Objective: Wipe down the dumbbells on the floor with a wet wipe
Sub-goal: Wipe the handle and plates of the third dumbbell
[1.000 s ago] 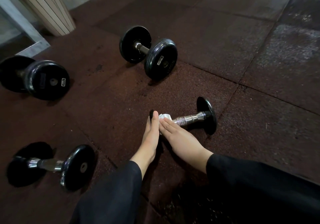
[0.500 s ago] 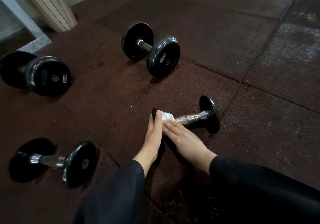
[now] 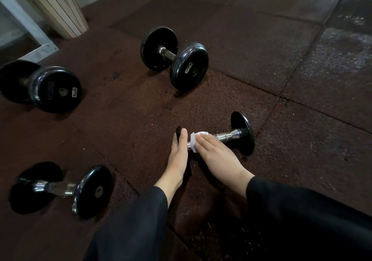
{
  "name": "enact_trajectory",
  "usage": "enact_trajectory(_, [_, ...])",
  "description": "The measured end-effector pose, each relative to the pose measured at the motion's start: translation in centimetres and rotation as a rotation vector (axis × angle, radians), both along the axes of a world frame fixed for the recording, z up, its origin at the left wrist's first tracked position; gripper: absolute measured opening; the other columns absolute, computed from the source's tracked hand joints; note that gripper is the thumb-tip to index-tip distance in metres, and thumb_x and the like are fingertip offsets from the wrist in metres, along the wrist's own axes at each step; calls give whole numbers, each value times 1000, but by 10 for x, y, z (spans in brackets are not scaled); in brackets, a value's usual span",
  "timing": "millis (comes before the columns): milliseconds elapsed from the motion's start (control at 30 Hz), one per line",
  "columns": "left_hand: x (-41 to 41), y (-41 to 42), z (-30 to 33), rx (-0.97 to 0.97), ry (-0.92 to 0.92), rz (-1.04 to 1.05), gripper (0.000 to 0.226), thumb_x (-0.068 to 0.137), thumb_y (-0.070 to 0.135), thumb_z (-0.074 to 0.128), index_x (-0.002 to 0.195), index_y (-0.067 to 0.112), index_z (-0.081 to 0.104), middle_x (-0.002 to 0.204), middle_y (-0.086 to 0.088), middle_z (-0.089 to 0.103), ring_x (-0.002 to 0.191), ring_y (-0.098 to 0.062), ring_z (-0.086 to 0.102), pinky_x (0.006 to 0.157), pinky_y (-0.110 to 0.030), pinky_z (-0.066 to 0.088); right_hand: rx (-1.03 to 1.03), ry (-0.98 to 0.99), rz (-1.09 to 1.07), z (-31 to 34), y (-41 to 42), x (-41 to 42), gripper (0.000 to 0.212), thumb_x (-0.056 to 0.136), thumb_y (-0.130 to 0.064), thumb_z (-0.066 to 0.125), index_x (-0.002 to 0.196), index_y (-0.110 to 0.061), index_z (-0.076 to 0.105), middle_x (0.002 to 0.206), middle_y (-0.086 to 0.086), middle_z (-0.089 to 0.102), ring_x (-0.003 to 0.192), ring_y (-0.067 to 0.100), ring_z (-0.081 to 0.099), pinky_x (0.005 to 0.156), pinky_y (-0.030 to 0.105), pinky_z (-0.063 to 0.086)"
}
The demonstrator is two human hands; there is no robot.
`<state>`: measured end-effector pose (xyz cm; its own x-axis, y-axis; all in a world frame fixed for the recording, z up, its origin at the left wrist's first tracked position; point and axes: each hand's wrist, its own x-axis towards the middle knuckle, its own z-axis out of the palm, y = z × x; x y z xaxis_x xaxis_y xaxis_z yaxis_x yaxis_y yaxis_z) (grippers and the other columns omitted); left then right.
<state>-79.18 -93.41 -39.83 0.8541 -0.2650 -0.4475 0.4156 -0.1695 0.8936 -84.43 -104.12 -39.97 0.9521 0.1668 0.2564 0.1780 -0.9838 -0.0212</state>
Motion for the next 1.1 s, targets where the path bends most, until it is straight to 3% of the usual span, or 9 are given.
enact_trajectory(67, [0, 0, 1, 1, 3, -3, 69, 86, 65, 38, 145, 30, 30, 147, 5, 40, 133, -12, 39, 115, -33, 28, 46, 50, -56, 6, 0, 11, 33, 84, -9, 40, 97, -2, 69, 87, 7, 70, 85, 26, 67, 82, 34, 54])
enact_trajectory(167, [-2, 1, 2, -2, 22, -3, 84, 75, 76, 41, 146, 33, 28, 150, 5, 37, 135, -13, 37, 116, -38, 26, -21, 259, -104, 12, -20, 27, 31, 93, -3, 36, 120, -4, 50, 107, 10, 62, 102, 29, 56, 89, 34, 42])
enact_trajectory(233, [-1, 1, 3, -6, 34, 4, 74, 85, 66, 38, 148, 29, 25, 153, 6, 30, 140, -13, 29, 118, -34, 20, 46, 354, -195, 15, -30, 33, 32, 92, 1, 34, 119, -9, 47, 110, 13, 60, 102, 30, 56, 85, 34, 43])
enact_trajectory(300, [0, 1, 2, -12, 50, 7, 67, 90, 59, 35, 148, 27, 22, 154, 6, 27, 141, -12, 26, 116, -28, 19, 71, 350, -262, 17, -31, 28, 28, 93, 0, 36, 115, -11, 49, 111, 10, 60, 103, 27, 55, 84, 31, 42])
enact_trajectory(467, [-2, 1, -1, 4, 27, 7, 68, 90, 58, 35, 149, 26, 21, 155, 7, 23, 142, -11, 22, 115, -27, 16, 121, 243, -333, 13, -24, -2, 38, 98, -8, 31, 136, -11, 37, 131, 6, 49, 123, 22, 43, 107, 28, 32])
enact_trajectory(733, [1, 0, -2, 9, 36, 16, 69, 89, 61, 35, 148, 26, 25, 152, 6, 31, 139, -11, 29, 117, -30, 20, 167, 330, -319, 9, -30, 10, 37, 95, -4, 36, 131, -6, 43, 125, 8, 52, 120, 23, 44, 103, 28, 34])
enact_trajectory(833, [-1, 1, -4, 21, 31, 11, 71, 89, 61, 35, 149, 26, 22, 155, 5, 26, 141, -12, 25, 118, -32, 18, 116, 152, -248, 2, -26, -13, 40, 79, 5, 50, 118, 5, 59, 114, 18, 64, 109, 33, 61, 97, 37, 47])
enact_trajectory(900, [-2, 0, -4, 20, 19, 20, 71, 89, 60, 35, 149, 26, 22, 155, 5, 24, 142, -12, 23, 118, -31, 17, 18, 134, -238, -1, -23, -27, 43, 73, 0, 38, 103, 7, 68, 105, 21, 69, 99, 32, 67, 83, 41, 54])
enact_trajectory(1100, [1, -2, -5, 17, 20, 38, 72, 88, 62, 37, 148, 24, 25, 155, 4, 26, 142, -12, 25, 119, -34, 17, -186, 253, -260, -3, -17, -31, 48, 76, -2, 29, 101, 12, 67, 109, 29, 66, 101, 36, 65, 84, 39, 56])
